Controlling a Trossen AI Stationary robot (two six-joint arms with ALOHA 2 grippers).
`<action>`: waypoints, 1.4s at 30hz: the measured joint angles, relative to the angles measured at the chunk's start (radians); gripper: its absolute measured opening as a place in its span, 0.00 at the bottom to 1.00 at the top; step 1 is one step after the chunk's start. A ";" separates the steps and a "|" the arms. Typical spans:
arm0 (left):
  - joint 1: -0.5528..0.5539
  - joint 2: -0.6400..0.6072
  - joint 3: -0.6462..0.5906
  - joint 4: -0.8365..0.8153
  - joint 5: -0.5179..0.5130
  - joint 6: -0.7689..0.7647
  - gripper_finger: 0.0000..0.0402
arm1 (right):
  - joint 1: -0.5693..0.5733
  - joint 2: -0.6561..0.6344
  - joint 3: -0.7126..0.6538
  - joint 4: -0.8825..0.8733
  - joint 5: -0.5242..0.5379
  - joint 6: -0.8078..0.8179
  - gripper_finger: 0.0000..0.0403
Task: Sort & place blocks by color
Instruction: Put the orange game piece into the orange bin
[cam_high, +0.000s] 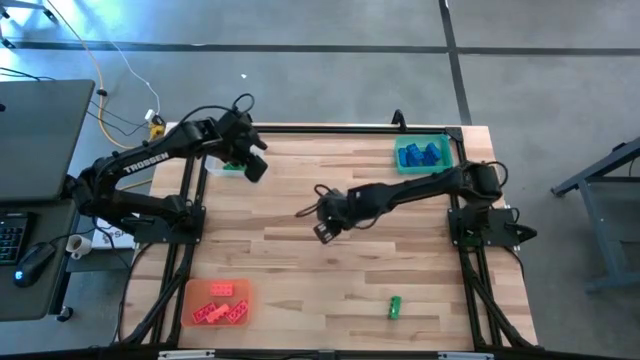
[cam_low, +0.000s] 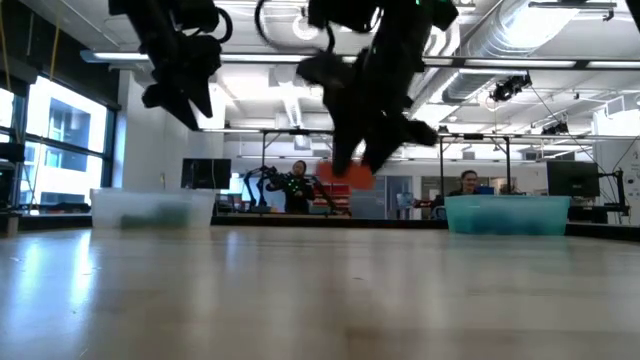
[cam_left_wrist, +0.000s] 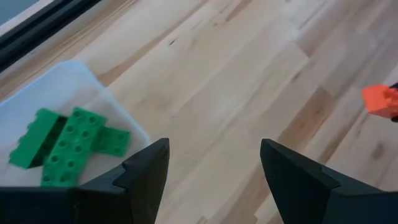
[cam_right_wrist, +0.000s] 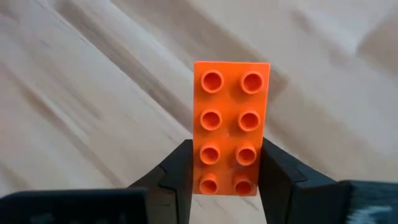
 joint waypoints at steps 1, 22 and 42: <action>-0.008 0.000 0.000 0.006 0.001 0.003 0.60 | -0.003 -0.018 0.000 0.012 0.005 -0.019 0.28; -0.283 0.000 0.000 0.435 0.178 0.030 0.60 | -0.021 -0.372 0.001 0.267 0.073 -0.317 0.28; -0.461 0.000 0.000 0.924 0.175 0.011 0.60 | -0.021 -0.415 0.001 0.410 0.011 -0.554 0.28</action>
